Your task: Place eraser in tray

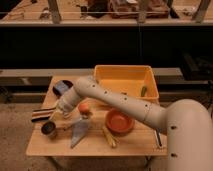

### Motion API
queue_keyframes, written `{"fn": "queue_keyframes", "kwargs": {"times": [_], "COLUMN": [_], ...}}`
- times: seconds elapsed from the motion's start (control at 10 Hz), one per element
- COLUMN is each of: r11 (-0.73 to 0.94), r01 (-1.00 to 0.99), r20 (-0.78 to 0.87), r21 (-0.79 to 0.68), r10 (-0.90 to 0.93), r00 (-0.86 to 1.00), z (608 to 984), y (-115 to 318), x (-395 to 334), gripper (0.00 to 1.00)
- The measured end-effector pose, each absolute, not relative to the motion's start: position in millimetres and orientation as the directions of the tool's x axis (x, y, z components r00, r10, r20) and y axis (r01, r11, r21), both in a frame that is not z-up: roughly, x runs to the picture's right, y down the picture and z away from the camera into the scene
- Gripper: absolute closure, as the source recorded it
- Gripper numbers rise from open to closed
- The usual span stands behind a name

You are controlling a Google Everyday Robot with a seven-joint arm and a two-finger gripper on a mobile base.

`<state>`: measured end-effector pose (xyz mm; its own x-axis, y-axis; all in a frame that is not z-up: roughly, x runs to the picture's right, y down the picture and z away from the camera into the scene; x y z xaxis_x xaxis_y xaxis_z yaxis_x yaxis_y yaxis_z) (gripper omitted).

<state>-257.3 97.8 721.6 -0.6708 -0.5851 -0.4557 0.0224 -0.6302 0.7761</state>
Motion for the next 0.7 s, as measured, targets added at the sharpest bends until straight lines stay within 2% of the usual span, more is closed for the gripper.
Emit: {"fn": "queue_keyframes", "kwargs": {"times": [0.4,0.7], "r11": [-0.660,-0.655], "r01": [0.217,0.422], "r20": [-0.417,-0.357], "r21": [0.719,0.626], "r10": [-0.660,-0.722], "r00": [-0.624,-0.592], "z": [715.8,711.3], "y": [46.6,13.5], "x": [-207.5,-137.8], "gripper": [1.00,1.00]}}
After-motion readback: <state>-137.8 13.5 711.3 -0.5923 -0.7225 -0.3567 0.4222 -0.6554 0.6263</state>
